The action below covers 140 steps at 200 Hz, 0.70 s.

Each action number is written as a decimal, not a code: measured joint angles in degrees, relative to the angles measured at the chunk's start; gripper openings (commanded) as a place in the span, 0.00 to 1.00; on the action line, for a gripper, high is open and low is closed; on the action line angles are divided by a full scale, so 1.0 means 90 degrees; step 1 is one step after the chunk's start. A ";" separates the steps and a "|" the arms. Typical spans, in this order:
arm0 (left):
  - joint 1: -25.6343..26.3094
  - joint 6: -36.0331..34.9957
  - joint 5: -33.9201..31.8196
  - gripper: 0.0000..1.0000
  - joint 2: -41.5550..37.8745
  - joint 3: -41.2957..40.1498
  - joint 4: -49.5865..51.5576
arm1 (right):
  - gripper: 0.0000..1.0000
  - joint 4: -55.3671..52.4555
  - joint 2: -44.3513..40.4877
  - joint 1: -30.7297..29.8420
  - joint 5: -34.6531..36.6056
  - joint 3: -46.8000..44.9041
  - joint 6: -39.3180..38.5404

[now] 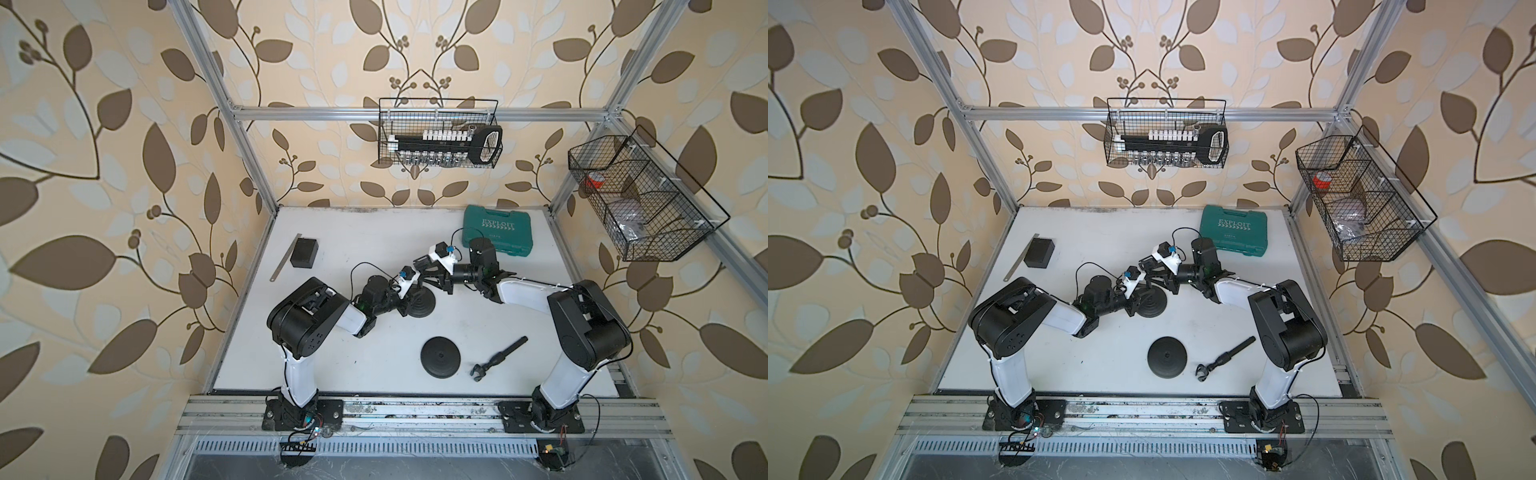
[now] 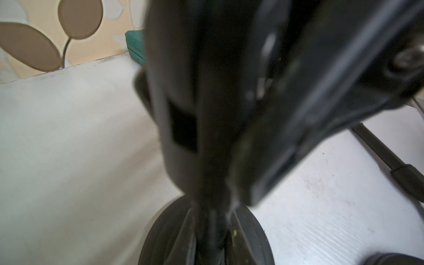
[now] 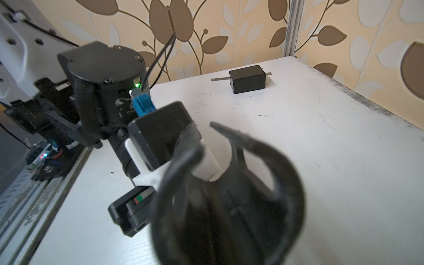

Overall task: Assemble a microphone stand
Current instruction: Screw the microphone stand pole into the microphone stand base.

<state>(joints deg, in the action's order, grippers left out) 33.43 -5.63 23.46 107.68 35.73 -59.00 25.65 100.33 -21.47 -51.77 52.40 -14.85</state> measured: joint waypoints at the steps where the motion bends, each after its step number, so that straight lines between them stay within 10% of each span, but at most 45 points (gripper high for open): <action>1: 0.0000 0.0002 0.0000 0.08 0.0002 0.0000 0.0000 | 0.06 -0.0005 0.0000 0.0000 0.0005 0.0000 0.0027; 29: 0.0000 0.0002 0.0000 0.11 0.0010 0.0017 0.0015 | 0.00 0.0095 0.0005 -0.0002 0.0034 -0.0039 0.0053; 57: 0.0002 0.0032 -0.0015 0.35 0.0015 0.0017 0.0151 | 0.00 0.0682 -0.0049 -0.0097 0.0359 -0.0350 0.0236; 140: -0.0002 0.0529 -0.0002 0.39 -0.0124 -0.0185 0.0226 | 0.00 0.2827 -0.0452 -0.1290 0.3871 -0.1654 0.1124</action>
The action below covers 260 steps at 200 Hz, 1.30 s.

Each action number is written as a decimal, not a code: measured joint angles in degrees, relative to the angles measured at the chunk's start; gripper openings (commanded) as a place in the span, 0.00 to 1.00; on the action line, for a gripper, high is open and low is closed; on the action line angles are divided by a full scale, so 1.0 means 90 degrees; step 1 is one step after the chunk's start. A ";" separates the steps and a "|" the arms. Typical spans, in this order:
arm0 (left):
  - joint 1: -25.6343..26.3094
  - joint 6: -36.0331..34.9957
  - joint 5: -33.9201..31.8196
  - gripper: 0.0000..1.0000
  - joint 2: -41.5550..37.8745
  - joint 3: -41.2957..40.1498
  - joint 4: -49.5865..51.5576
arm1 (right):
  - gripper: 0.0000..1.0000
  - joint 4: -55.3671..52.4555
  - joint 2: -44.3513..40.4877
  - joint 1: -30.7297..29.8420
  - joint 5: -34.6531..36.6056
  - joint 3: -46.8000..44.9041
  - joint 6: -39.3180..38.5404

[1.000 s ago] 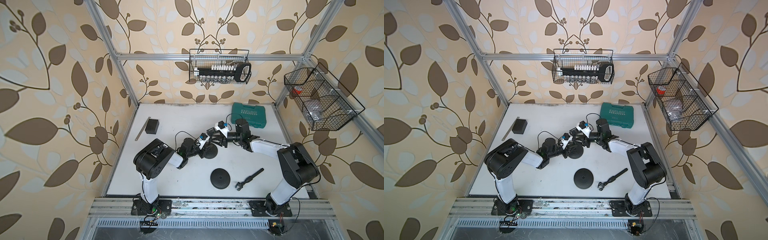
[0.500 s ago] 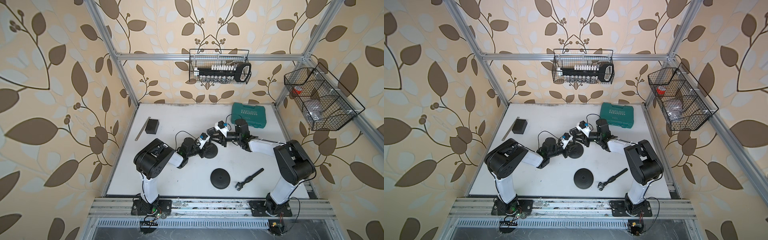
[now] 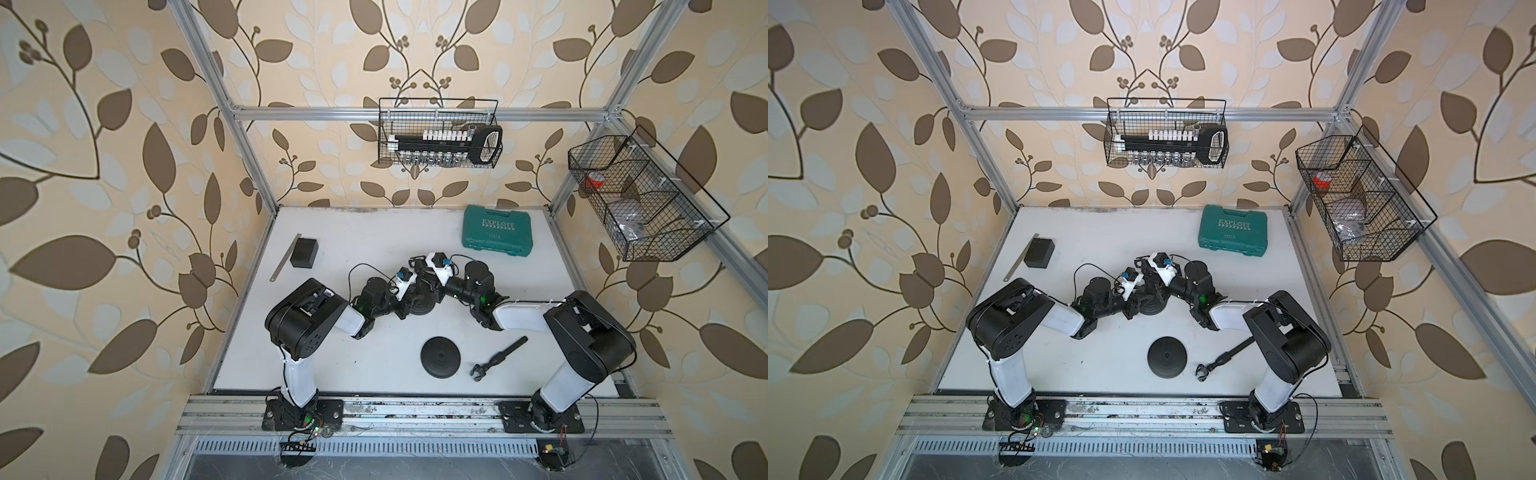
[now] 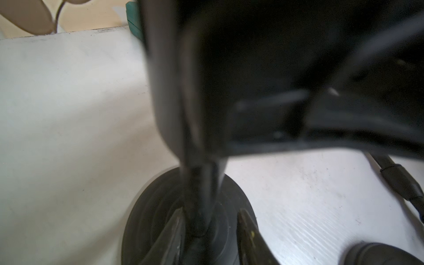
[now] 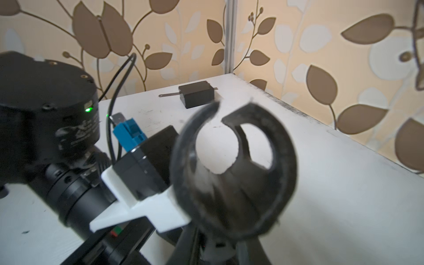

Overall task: Assemble a microphone stand
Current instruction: Screw the microphone stand pole into the microphone stand base.

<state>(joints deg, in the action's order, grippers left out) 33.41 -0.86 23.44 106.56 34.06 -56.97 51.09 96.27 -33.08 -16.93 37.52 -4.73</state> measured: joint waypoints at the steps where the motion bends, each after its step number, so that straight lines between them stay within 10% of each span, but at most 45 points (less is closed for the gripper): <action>1: 0.0000 0.0010 -0.0002 0.39 0.0000 -0.0005 -0.0010 | 0.00 0.0024 0.0000 -0.0027 0.0075 -0.0015 0.0017; 65: 0.0007 0.0304 -0.0270 0.40 -0.0036 -0.0051 -0.0236 | 0.00 0.0801 -0.0024 -0.1124 0.2800 -0.0471 0.0580; 176: 0.0066 0.0202 -0.0316 0.16 -0.0034 -0.0032 -0.0284 | 0.00 0.1093 -0.0068 -0.1110 0.2790 -0.0695 0.0843; 260: 0.0117 -0.0245 -0.0294 0.15 -0.0061 0.0192 0.0168 | 0.57 -0.0435 -0.0721 -0.0248 0.0804 -0.0993 0.0583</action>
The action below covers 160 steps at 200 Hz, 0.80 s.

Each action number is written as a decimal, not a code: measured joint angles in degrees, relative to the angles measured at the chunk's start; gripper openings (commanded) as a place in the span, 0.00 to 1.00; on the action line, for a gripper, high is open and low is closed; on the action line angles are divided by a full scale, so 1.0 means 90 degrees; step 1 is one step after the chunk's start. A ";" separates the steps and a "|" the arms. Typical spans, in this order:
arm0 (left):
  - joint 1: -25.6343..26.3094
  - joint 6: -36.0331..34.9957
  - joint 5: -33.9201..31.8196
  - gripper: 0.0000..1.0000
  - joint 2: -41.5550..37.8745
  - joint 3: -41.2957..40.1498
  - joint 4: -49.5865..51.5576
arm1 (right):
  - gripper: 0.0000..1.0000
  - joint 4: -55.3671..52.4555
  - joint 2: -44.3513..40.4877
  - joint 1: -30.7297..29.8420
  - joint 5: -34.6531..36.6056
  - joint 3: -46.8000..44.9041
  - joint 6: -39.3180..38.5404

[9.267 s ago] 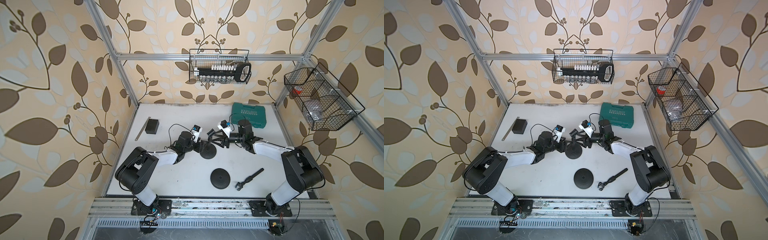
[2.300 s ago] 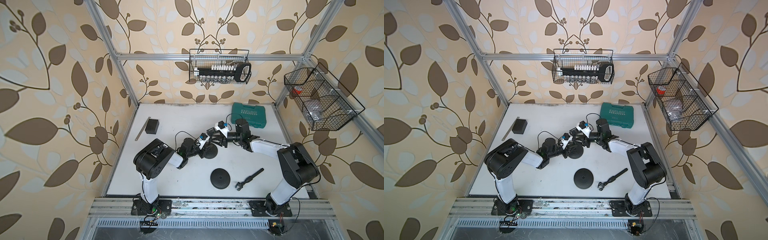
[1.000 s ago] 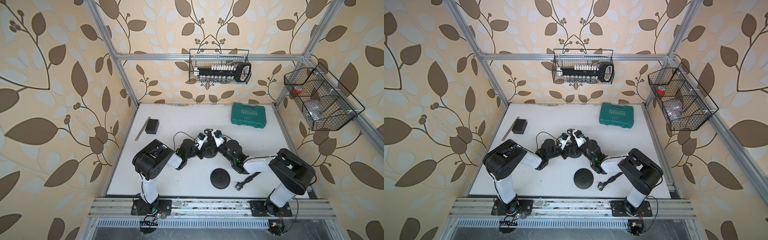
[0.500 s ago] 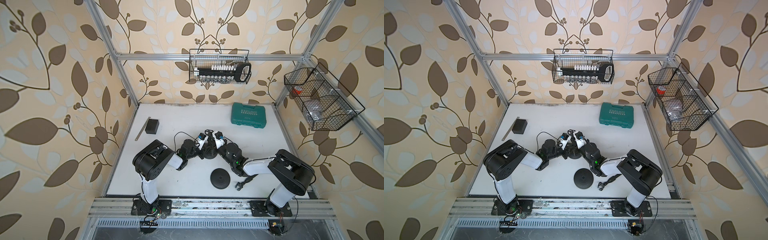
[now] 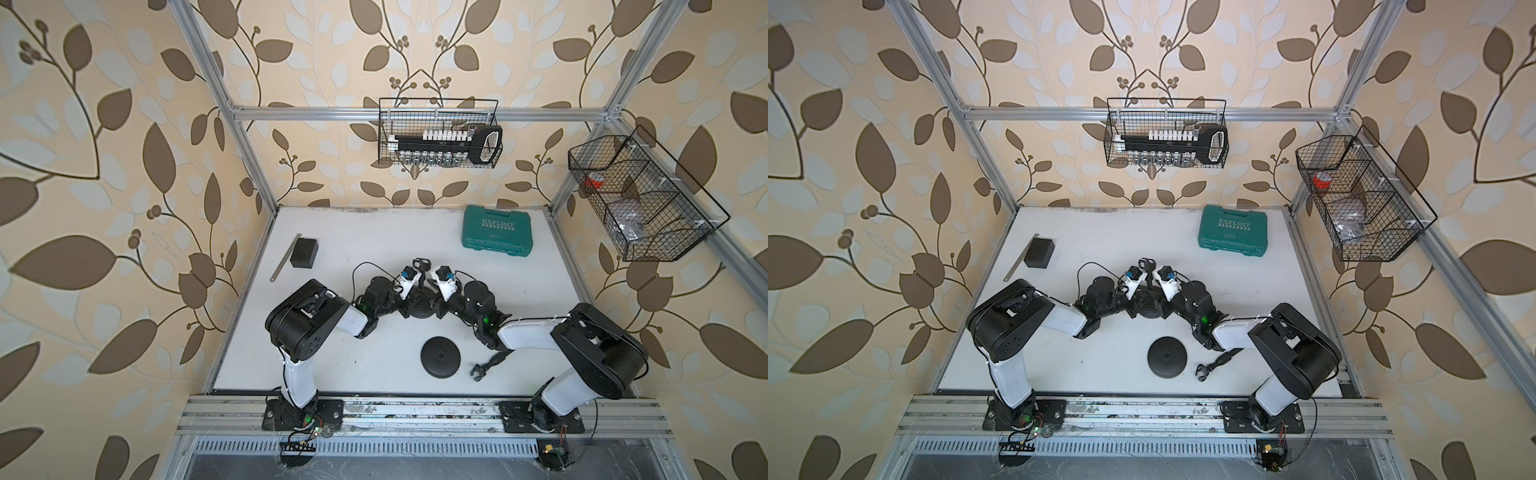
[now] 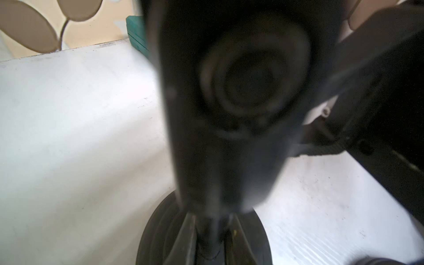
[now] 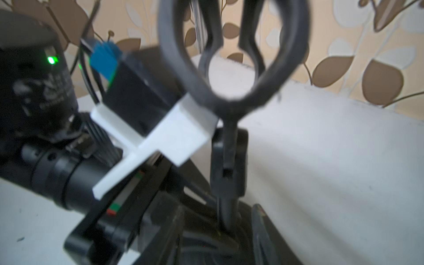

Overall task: Assemble a microphone stand
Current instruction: Screw the microphone stand pole into the microphone stand base.

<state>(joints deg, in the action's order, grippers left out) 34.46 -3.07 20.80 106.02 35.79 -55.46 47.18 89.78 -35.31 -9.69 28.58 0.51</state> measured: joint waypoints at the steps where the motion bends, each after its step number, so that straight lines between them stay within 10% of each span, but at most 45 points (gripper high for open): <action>1: 0.0000 -0.0002 -0.0002 0.15 0.0000 0.0000 0.0005 | 0.57 -0.0022 -0.0010 0.0010 -0.0012 0.0000 -0.0012; 75: 0.0002 -0.0214 0.0010 0.15 -0.0044 0.0029 0.0143 | 0.66 -0.1916 -0.0452 0.1511 -0.2514 0.0814 -0.0843; 160: 0.0002 -0.0406 0.0165 0.15 -0.0044 0.0087 0.0265 | 0.58 -0.3529 0.0447 0.1688 -0.4384 0.2606 -0.2040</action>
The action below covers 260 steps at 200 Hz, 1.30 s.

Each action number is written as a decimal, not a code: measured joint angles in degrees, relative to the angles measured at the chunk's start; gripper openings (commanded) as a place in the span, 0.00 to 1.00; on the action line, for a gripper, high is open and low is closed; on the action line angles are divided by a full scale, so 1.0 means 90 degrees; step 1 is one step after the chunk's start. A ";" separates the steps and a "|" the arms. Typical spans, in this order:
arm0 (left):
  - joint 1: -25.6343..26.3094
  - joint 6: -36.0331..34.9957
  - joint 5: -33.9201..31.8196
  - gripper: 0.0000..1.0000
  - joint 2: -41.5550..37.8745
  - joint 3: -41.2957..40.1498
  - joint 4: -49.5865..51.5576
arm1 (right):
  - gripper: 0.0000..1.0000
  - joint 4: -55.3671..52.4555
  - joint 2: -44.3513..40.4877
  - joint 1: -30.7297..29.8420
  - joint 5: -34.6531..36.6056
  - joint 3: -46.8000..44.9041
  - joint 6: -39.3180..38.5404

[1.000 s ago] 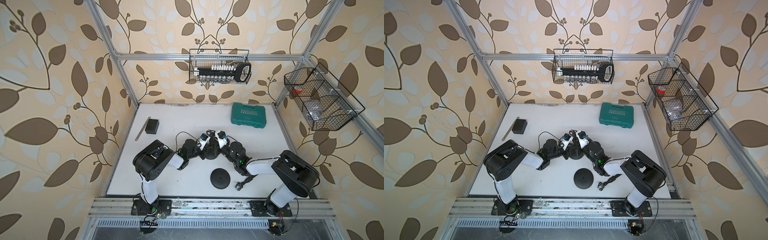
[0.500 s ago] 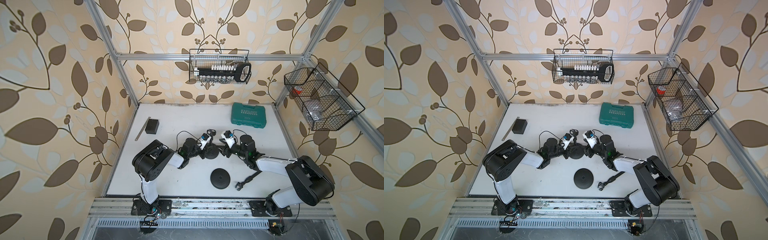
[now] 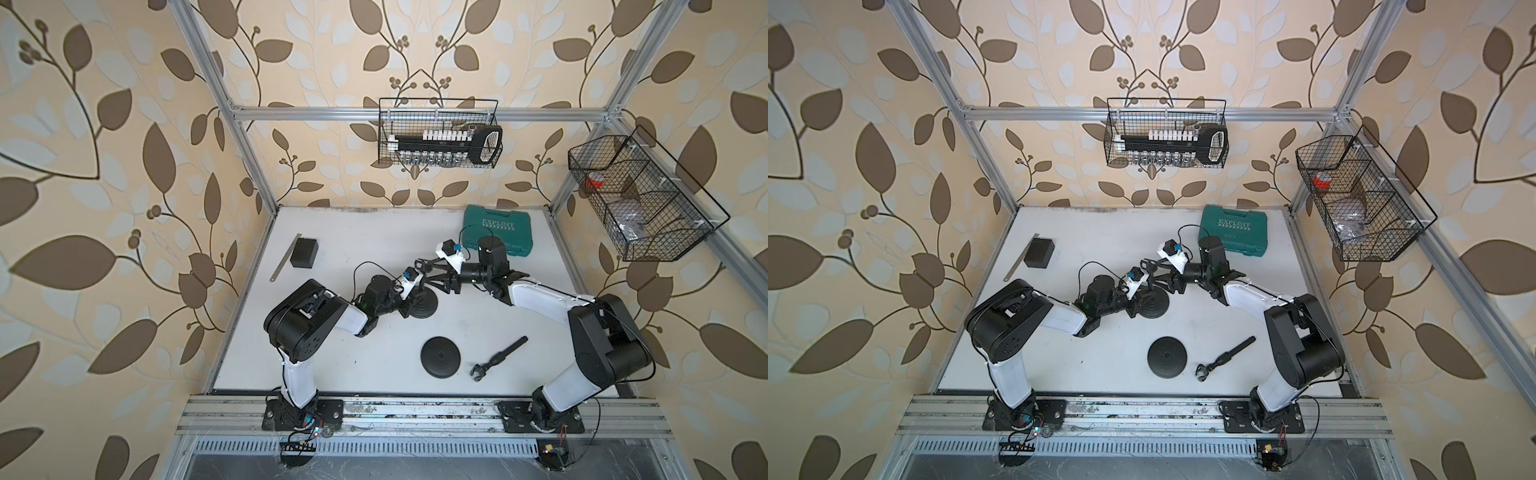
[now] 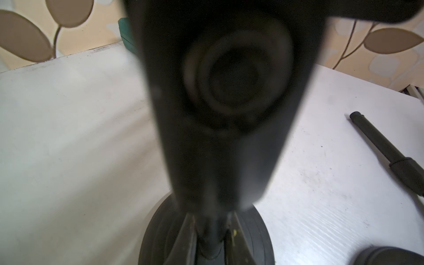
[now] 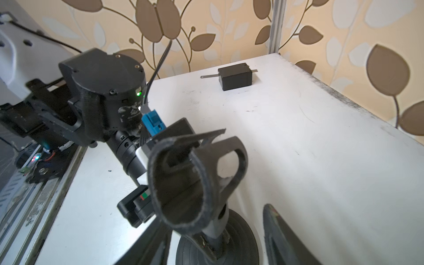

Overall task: Assemble a microphone stand
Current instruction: Screw the microphone stand pole into the microphone stand base.

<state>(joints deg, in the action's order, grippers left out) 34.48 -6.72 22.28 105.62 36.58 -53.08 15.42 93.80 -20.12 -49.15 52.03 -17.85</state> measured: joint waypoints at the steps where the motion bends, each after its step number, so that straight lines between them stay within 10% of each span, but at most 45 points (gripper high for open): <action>1: 0.0000 -0.0002 0.0002 0.15 0.0000 0.0000 0.0000 | 0.58 -0.0019 0.0012 0.0000 -0.0022 0.0010 -0.0019; 101: -0.0002 -0.0143 0.0134 0.14 0.0000 0.0109 0.0199 | 0.39 -0.0549 0.0780 0.0000 -0.0721 0.0644 -0.0714; 164: 0.0000 -0.0095 0.0138 0.31 0.0000 0.0146 0.0287 | 0.00 -0.0529 0.0862 0.0012 -0.0874 0.0707 -0.0872; 260: -0.0219 0.0882 0.0185 0.39 0.0041 -0.0102 -0.0146 | 0.00 0.2446 0.0168 -0.0199 0.0670 -0.1122 0.0578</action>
<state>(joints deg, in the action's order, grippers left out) 32.51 1.21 23.94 106.00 35.66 -54.39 37.43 95.31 -21.91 -43.11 41.93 -12.64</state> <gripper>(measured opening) 0.394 0.262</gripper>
